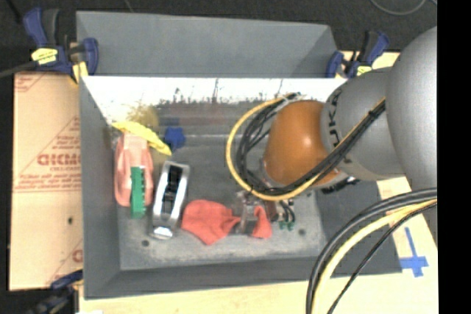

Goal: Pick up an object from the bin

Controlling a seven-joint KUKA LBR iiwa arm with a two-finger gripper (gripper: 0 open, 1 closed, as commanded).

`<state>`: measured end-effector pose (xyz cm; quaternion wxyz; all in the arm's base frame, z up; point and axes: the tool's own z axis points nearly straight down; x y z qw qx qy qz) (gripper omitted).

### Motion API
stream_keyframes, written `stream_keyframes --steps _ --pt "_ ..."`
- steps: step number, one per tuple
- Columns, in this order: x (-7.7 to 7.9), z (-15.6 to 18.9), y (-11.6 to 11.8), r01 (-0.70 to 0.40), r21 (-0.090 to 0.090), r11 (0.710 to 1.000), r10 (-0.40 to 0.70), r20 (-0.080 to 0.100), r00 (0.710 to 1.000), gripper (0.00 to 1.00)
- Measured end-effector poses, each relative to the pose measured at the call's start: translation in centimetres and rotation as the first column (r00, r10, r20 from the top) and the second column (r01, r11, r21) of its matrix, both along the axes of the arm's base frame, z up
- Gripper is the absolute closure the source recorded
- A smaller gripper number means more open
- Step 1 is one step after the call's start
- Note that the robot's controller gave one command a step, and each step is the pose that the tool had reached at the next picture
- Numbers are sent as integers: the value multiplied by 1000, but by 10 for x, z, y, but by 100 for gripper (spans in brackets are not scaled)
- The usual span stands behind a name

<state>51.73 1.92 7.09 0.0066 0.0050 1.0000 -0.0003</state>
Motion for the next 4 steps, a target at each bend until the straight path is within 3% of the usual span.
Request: stream_keyframes --steps 1,2,3,4 --pt "-5 0 -3 -10 -1 1000 10 1 1000 100" --pt "7 1 -18 -125 -2 992 125 2 992 100" --pt "14 1 -25 -91 -2 996 91 5 996 100" --pt "7 24 -88 -402 -8 916 402 4 916 0"
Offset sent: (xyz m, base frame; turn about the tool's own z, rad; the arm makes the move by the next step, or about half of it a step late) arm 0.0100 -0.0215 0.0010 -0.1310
